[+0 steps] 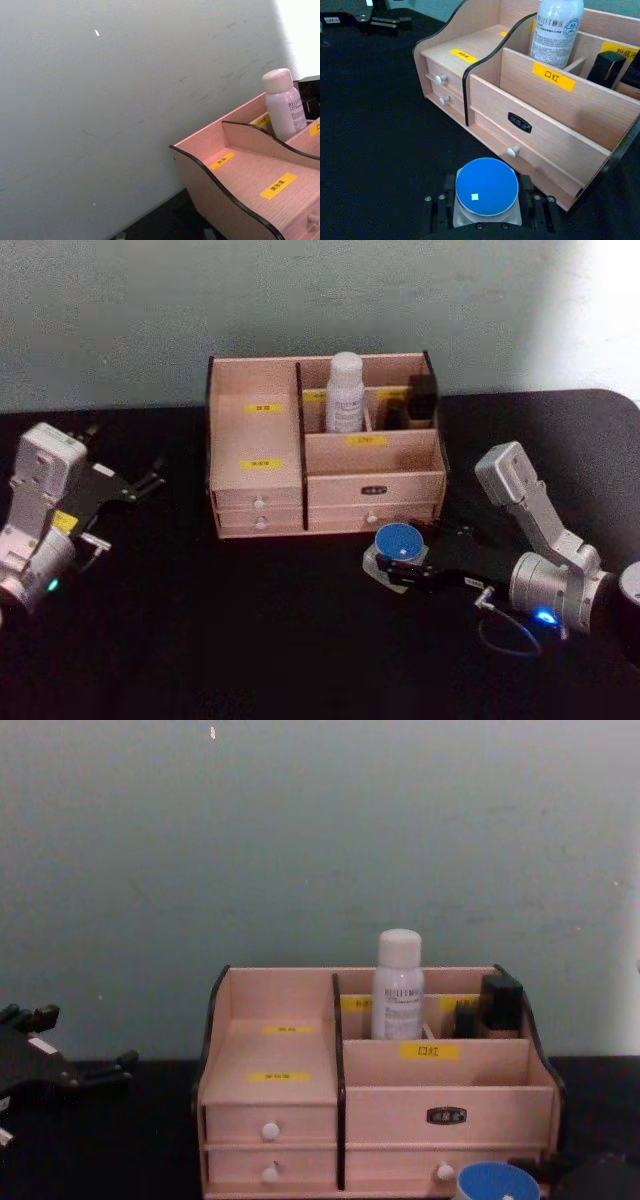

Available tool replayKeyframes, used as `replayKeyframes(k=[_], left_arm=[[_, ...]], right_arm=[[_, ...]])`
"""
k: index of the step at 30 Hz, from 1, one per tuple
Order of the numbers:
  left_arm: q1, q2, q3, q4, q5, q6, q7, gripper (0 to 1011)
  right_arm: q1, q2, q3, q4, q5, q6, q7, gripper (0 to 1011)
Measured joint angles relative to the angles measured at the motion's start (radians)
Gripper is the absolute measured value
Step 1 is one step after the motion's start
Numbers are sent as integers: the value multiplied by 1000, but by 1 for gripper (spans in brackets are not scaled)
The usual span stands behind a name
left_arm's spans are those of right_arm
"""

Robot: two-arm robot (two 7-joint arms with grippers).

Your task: Pick up the facial cleanser and watermelon frost from the table and place them into the tiered storage box.

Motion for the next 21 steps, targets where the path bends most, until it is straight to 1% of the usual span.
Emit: replayKeyframes(k=[3, 6, 16, 21], left_arm=[[0, 0, 0, 0, 0, 0, 0, 1001], [0, 0, 0, 0, 0, 0, 0, 1001], [0, 0, 0, 0, 0, 0, 0, 1001], [0, 0, 0, 0, 0, 0, 0, 1001]], right_arm=[[0, 0, 0, 0, 0, 0, 0, 749], [0, 0, 0, 0, 0, 0, 0, 720], [0, 0, 1, 0, 0, 0, 0, 720], [-12, 8, 14, -20, 16, -5, 2, 720]])
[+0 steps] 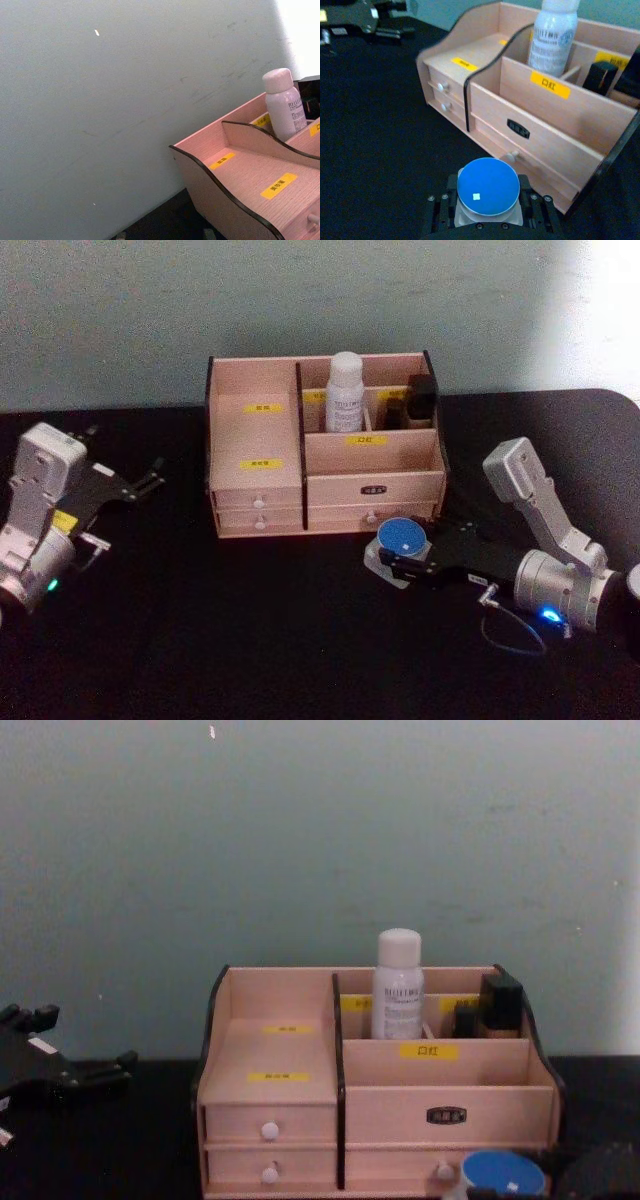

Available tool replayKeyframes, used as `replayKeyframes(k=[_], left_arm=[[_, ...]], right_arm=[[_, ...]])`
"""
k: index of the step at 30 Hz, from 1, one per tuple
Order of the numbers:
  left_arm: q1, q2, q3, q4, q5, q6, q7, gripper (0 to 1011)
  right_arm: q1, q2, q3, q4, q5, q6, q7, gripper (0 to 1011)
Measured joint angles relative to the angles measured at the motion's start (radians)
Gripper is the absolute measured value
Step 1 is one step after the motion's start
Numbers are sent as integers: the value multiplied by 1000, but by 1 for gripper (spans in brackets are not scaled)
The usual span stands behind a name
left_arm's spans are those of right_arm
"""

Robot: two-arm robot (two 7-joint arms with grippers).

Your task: Pick up the facial cleanser and watermelon frost from the table and place them into the tiered storage box.

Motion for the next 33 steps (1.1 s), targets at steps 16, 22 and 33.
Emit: replayKeyframes(k=[16, 22, 33], left_arm=[[0, 0, 0, 0, 0, 0, 0, 1001], [0, 0, 0, 0, 0, 0, 0, 1001], [0, 0, 0, 0, 0, 0, 0, 1001]], right_arm=[[26, 37, 7, -108, 45, 1, 34, 720], [105, 4, -18, -73, 38, -5, 35, 720], [233, -79, -68, 39, 9, -27, 39, 720]])
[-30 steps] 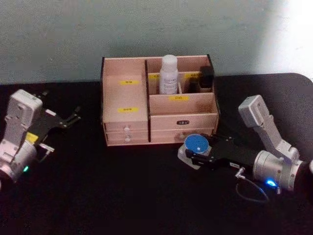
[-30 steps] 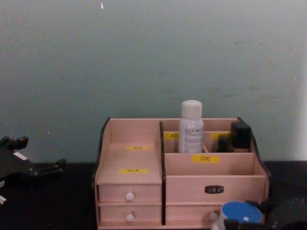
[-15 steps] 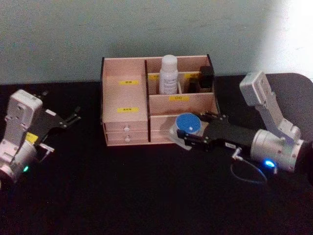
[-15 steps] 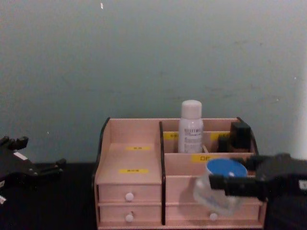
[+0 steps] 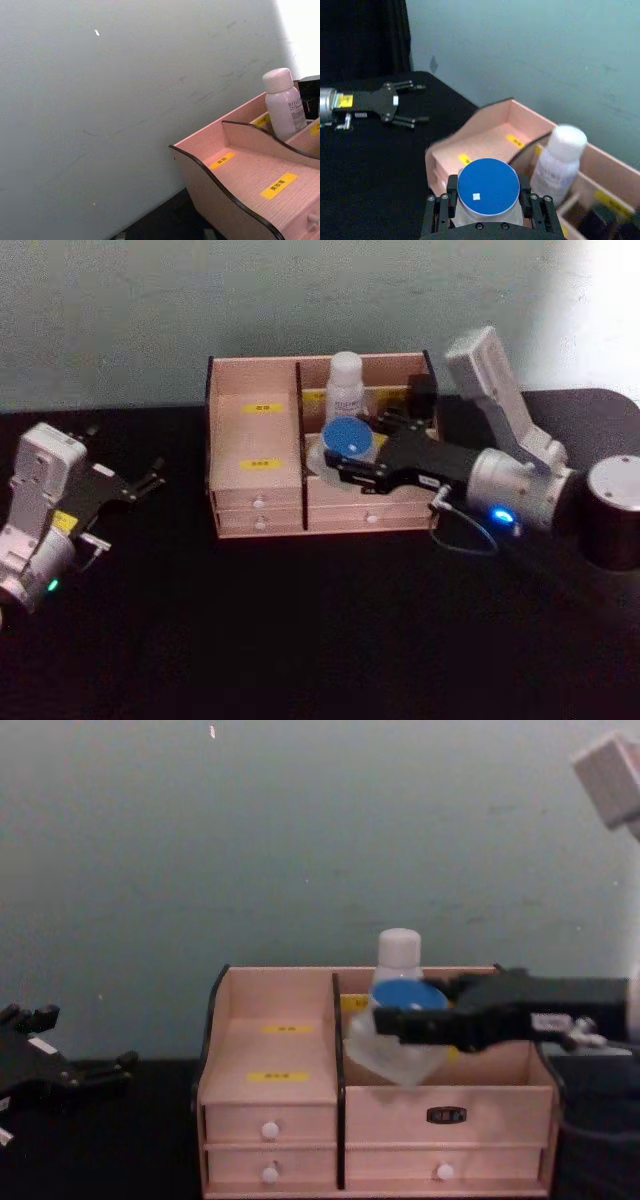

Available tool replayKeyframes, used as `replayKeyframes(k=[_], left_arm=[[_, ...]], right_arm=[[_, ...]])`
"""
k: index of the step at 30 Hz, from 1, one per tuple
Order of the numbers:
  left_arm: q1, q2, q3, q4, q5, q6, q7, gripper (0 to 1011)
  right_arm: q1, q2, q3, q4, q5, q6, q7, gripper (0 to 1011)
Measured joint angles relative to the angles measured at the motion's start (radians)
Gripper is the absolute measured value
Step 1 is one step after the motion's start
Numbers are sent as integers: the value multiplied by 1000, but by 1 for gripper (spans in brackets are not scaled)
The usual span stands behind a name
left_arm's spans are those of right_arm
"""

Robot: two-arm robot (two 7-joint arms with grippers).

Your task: Pick up the facial cleanser and watermelon frost from the table and place them into the tiered storage box.

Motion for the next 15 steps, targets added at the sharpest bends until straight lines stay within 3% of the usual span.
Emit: replayKeyframes(k=[10, 15], left_arm=[[0, 0, 0, 0, 0, 0, 0, 1001], [0, 0, 0, 0, 0, 0, 0, 1001]], right_arm=[[94, -78, -44, 88, -20, -15, 10, 720], [153, -134, -67, 176, -35, -23, 11, 720]])
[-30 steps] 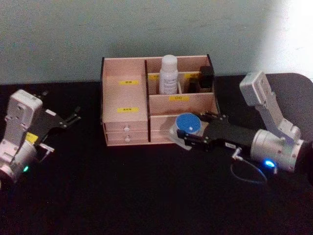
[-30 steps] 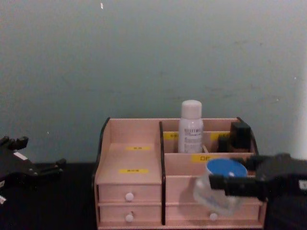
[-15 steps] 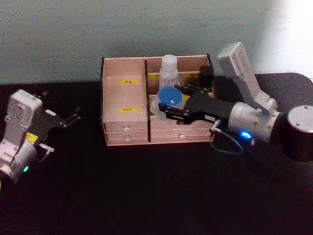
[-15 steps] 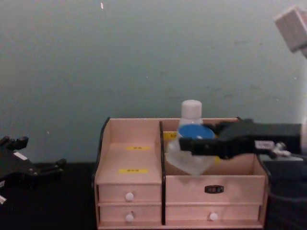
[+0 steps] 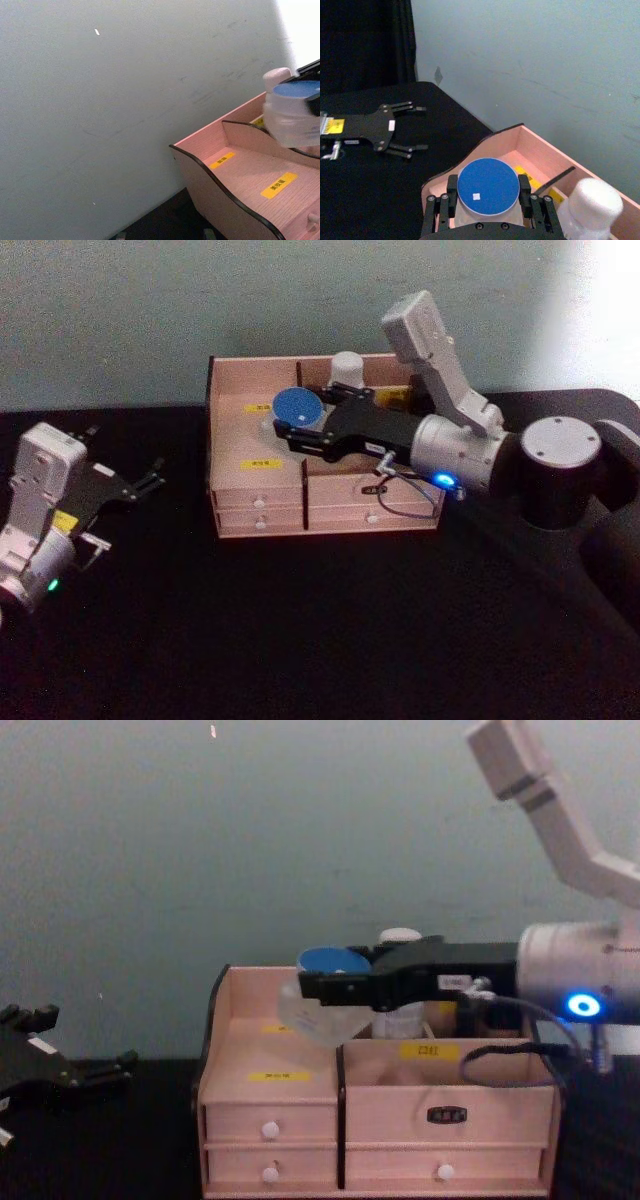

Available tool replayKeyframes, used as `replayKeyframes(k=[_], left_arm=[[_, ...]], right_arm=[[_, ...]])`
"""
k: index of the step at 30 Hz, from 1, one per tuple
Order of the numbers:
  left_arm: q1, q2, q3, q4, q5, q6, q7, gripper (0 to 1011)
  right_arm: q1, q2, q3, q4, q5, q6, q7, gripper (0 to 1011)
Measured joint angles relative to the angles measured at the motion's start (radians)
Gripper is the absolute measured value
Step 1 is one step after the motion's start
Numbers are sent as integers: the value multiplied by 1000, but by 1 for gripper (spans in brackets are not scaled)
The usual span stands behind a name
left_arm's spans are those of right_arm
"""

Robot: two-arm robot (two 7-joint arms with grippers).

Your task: Pick up the facial cleanser and watermelon frost from the table and place them into the tiered storage box.

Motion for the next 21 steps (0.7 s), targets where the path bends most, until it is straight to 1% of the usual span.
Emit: replayKeyframes(k=[1, 5, 7, 8, 11, 14, 21], left_arm=[[0, 0, 0, 0, 0, 0, 0, 1001], [0, 0, 0, 0, 0, 0, 0, 1001], [0, 0, 0, 0, 0, 0, 0, 1001], [0, 0, 0, 0, 0, 0, 0, 1001], [0, 0, 0, 0, 0, 0, 0, 1001], [0, 0, 0, 0, 0, 0, 0, 1001], [0, 0, 0, 0, 0, 0, 0, 1001]], right_arm=[[0, 0, 0, 0, 0, 0, 0, 720], [39, -39, -12, 70, -9, -23, 7, 720], [50, -51, -15, 92, -12, -33, 9, 720], [61, -65, -16, 117, -13, -42, 12, 720], [77, -83, -17, 155, -15, -56, 15, 720], [103, -115, -20, 221, -19, -71, 21, 720], [144, -161, -21, 331, -29, -100, 34, 720]])
